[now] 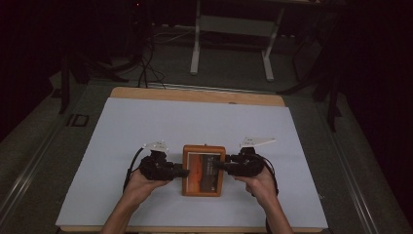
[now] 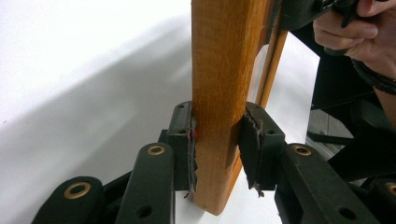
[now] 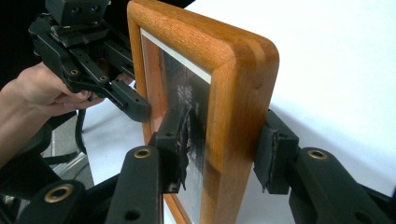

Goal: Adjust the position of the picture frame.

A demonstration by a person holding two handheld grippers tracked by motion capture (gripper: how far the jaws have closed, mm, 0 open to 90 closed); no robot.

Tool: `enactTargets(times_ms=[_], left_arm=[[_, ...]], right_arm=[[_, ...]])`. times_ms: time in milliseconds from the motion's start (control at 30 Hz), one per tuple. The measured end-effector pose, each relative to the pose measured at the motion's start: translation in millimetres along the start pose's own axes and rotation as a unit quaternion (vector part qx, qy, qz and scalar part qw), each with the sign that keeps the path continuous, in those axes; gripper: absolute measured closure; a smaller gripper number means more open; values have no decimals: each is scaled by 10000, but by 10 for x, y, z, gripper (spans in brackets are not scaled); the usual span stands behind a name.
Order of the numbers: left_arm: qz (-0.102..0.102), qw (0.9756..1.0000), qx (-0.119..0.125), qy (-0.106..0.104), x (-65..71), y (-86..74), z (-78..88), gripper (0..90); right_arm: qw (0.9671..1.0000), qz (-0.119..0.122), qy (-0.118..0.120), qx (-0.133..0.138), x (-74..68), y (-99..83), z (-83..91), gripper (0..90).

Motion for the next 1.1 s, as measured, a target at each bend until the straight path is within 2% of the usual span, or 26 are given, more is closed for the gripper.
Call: enactTargets(times_ms=[133,300,367,667,800,1033,1067,1100], left_arm=[[139,9998,90,-99,-72,-50,44,677],[231,9997,44,-43,-138,-98,30,675],[326,9994,121,-53,-172,-108,16,674],[420,9981,37,445,-161,-50,-54,651],[490,9955,-72,812,-144,-32,-79,642],[857,9931,-112,787,-212,-36,-115,626],[857,9931,-112,787,-212,-36,-115,624],[1001,9920,-142,760,-244,-35,-132,617]], right_arm=[[10000,-49,57,-21,-9,41,-64,595],[9998,-118,108,-93,21,60,-152,596],[9998,-173,84,-106,47,58,-198,593],[9987,-462,72,-190,197,58,-284,577],[9977,-590,16,-318,268,80,-345,548],[9953,-823,143,-480,410,131,-474,512],[9953,-823,143,-480,410,131,-474,512],[9943,-911,157,-538,450,159,-538,491]])
Point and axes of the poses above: each handheld gripper's, and its own axes: z roughly backward along the jaws, y roughly out of its top, x roughly to its right, the point moved 1 cm from there along -z, roughly forward along the jaws, and after that the axes turned 11 degrees about -x, right-handed, at the moved point
